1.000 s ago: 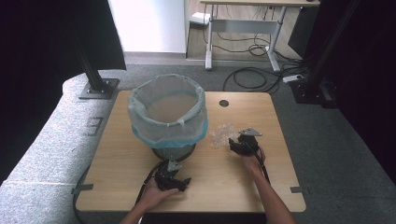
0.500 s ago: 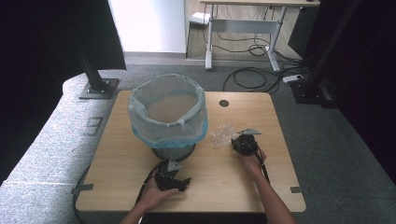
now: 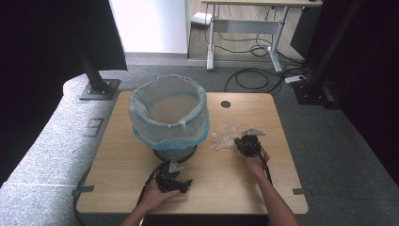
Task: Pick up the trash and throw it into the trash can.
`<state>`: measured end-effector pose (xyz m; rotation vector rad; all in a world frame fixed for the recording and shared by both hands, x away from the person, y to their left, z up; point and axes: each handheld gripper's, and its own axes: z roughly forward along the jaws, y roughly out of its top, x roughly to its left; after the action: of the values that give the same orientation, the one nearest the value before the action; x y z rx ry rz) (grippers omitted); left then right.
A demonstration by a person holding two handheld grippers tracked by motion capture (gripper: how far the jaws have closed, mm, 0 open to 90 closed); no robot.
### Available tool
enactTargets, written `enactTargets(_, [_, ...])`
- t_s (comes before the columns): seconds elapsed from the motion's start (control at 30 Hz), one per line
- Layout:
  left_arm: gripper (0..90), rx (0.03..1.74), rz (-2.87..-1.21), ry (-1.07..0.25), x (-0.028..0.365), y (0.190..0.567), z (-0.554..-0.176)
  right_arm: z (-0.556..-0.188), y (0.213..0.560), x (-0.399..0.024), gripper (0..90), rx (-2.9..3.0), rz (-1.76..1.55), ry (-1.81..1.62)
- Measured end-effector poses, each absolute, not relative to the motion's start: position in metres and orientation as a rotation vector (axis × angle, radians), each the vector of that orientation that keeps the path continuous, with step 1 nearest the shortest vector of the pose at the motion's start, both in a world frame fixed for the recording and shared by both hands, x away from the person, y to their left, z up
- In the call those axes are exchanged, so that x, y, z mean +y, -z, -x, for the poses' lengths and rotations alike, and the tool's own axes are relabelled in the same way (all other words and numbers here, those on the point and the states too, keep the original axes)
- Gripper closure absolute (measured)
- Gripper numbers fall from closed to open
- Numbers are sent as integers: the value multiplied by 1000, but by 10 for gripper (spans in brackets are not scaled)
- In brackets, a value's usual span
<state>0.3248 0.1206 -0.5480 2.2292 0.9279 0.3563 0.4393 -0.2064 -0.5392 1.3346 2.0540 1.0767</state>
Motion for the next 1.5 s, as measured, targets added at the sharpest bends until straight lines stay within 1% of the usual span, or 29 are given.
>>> enactTargets(0.5, [148, 928, -2230, -356, 121, 548, -325, -412, 503, -226, 866, 1984, -1337, -1211])
enactTargets(0.9, [148, 927, -2232, -362, 121, 548, -325, -398, 475, -237, 866, 1877, -1326, -1308])
enactTargets(1.1, [148, 929, -2228, -358, 121, 548, -325, -392, 462, -237, 866, 1849, -1305, -1362])
enactTargets(1.2, [148, 930, -2226, -359, 120, 548, -325, -388, 450, -233, 866, 1838, -1260, -1400])
enactTargets(1.5, [148, 930, -2224, -360, 120, 548, -325, -380, 433, -228, 866, 1819, -1209, -1457])
